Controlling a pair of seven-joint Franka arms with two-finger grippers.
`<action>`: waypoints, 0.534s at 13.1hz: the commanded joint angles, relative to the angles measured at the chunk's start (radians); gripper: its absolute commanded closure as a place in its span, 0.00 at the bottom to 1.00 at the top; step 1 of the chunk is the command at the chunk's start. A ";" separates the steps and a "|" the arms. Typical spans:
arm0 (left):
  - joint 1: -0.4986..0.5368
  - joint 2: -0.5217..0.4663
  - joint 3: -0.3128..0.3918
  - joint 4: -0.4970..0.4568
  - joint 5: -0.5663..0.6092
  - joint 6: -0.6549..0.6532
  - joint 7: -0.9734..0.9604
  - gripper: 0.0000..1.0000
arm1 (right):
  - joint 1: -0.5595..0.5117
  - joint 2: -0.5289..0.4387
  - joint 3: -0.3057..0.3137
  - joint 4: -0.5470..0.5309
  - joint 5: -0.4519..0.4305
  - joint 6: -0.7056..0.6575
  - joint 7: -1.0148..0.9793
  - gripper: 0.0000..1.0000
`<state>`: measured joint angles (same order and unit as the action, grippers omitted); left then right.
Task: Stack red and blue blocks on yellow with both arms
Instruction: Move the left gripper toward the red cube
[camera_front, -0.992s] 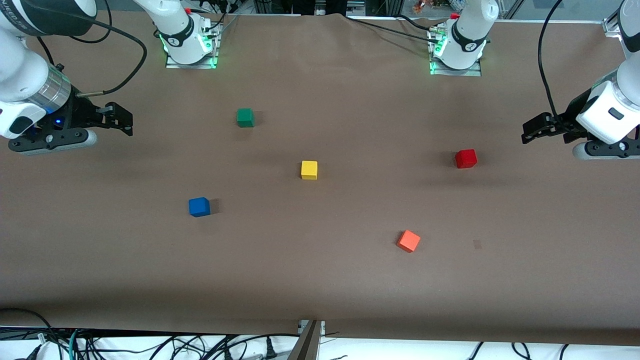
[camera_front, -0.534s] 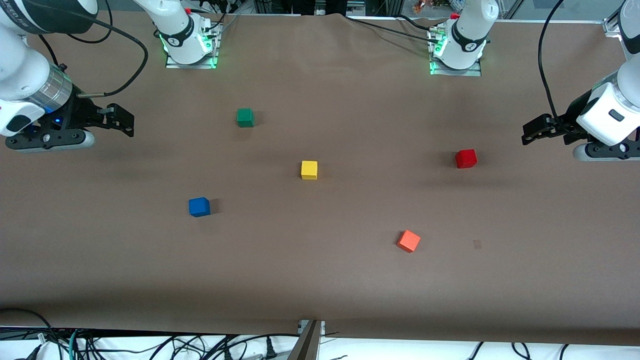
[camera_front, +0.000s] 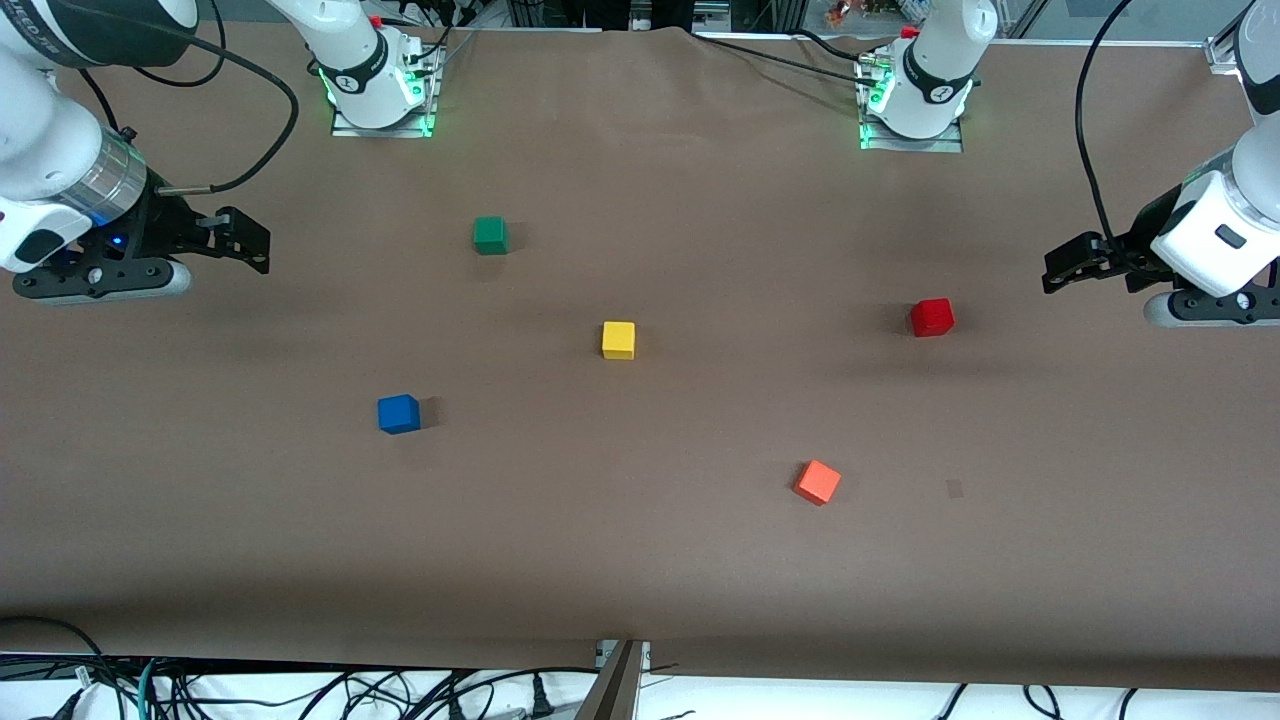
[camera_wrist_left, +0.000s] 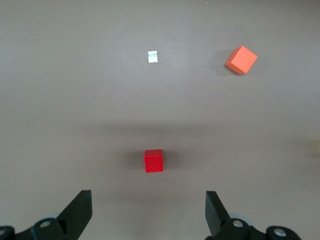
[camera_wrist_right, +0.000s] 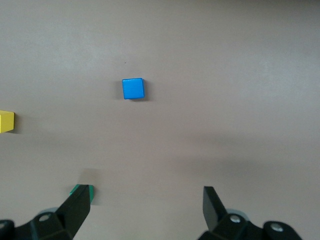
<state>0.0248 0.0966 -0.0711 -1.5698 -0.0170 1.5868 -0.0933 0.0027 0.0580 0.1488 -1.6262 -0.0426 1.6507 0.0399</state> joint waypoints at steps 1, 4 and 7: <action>0.004 0.017 -0.001 0.027 -0.009 -0.013 0.020 0.00 | -0.001 -0.001 0.003 0.015 0.004 -0.015 0.011 0.00; 0.003 0.043 -0.004 0.027 -0.018 -0.008 0.021 0.00 | -0.001 0.000 0.003 0.015 0.004 -0.015 0.011 0.00; 0.006 0.055 -0.004 0.027 -0.018 -0.010 0.023 0.00 | -0.001 0.000 0.003 0.015 0.004 -0.015 0.011 0.00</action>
<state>0.0244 0.1345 -0.0729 -1.5697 -0.0172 1.5867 -0.0927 0.0027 0.0580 0.1488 -1.6261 -0.0426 1.6506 0.0399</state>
